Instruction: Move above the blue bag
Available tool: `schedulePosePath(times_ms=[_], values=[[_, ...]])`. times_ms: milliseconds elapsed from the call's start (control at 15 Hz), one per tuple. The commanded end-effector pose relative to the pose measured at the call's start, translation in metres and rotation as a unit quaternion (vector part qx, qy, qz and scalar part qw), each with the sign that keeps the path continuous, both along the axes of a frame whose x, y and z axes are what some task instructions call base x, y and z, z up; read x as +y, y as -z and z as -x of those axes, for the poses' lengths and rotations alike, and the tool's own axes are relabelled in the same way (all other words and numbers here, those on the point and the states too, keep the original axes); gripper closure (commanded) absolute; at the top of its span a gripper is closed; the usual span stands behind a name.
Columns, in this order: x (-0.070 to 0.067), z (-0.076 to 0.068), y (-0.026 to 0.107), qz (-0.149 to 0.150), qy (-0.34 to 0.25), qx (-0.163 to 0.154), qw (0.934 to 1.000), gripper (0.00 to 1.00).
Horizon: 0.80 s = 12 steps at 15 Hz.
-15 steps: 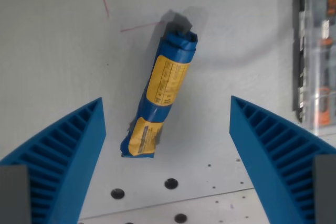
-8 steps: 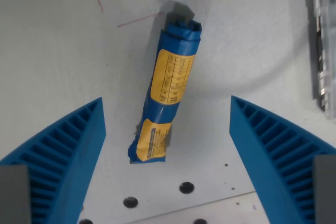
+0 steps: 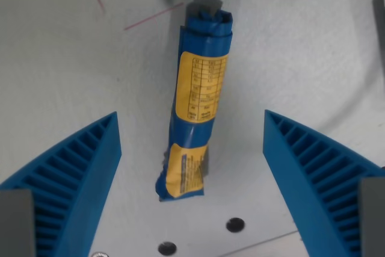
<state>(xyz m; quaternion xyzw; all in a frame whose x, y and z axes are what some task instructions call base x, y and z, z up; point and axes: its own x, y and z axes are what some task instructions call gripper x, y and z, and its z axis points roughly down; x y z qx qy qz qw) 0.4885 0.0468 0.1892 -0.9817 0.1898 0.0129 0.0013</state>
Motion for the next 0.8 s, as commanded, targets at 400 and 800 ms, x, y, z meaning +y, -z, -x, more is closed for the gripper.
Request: schedulePosePath(times_ms=[400, 800], values=[[0.006, 0.014, 0.022, 0.004, 0.086, -0.048, 0.9951, 0.00], [0.007, 0.020, 0.031, 0.005, 0.082, -0.046, 0.9956, 0.00]])
